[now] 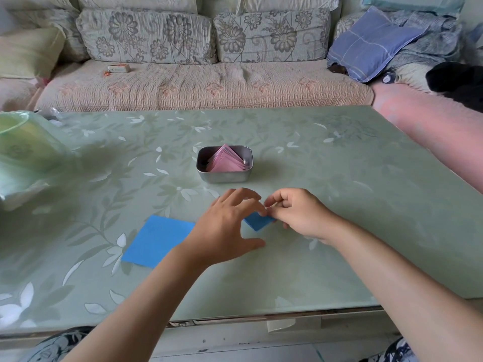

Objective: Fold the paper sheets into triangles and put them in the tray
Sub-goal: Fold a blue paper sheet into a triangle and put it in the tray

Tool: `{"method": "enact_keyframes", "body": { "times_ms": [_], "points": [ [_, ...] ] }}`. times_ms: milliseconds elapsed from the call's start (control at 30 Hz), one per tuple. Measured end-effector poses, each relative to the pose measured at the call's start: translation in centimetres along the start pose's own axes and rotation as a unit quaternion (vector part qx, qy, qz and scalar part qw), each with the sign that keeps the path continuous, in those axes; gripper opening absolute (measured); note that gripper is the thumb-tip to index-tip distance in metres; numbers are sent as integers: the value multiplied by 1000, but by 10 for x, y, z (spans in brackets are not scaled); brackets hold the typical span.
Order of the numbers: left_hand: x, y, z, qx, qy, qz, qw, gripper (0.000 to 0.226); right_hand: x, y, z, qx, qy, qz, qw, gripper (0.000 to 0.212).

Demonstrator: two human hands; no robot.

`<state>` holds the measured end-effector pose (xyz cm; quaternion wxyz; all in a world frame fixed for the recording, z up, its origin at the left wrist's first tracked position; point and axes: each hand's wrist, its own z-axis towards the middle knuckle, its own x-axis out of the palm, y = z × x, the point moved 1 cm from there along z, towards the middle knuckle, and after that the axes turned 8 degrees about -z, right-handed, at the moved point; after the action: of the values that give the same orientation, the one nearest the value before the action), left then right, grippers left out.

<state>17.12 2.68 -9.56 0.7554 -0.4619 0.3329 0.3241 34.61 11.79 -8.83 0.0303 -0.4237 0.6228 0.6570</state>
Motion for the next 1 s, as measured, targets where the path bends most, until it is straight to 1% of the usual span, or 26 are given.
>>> {"method": "enact_keyframes", "body": {
  "times_ms": [100, 133, 200, 267, 367, 467, 567, 733, 867, 1000],
  "points": [
    [-4, -3, 3, 14, -54, -17, 998, 29, -2, 5, -2, 10, 9, 55, 998, 7],
    [-5, -4, 4, 2, -73, -29, 997, 20, -2, 7, -3, 10, 12, 69, 998, 6],
    [-5, -4, 4, -66, -99, -83, 989, 10, -2, 8, -5, -2, 6, 93, 996, 13],
    [-5, -4, 5, -144, -107, -160, 971, 15, -2, 9, -7, -25, -7, 89, 996, 15],
    [-5, -2, 6, -215, -109, -256, 936, 20, -1, 9, -8, -54, -9, 61, 997, 9],
    [-6, -4, 7, -256, -103, -333, 902, 13, 0, 6, -7, -50, -11, 38, 998, 13],
    [-9, -5, 8, -275, -98, -366, 884, 20, -1, 6, -6, -45, -14, 38, 998, 14],
    [-10, -6, 8, -274, -103, -309, 905, 19, 1, 8, -6, -51, -34, 18, 998, 14],
    [-8, -9, 7, -243, -113, -259, 928, 18, 5, 12, -9, -96, -69, -4, 993, 17],
    [-7, -10, 6, -224, -112, -214, 944, 11, 7, 13, -12, -127, -86, -53, 987, 6]
  ]
}}
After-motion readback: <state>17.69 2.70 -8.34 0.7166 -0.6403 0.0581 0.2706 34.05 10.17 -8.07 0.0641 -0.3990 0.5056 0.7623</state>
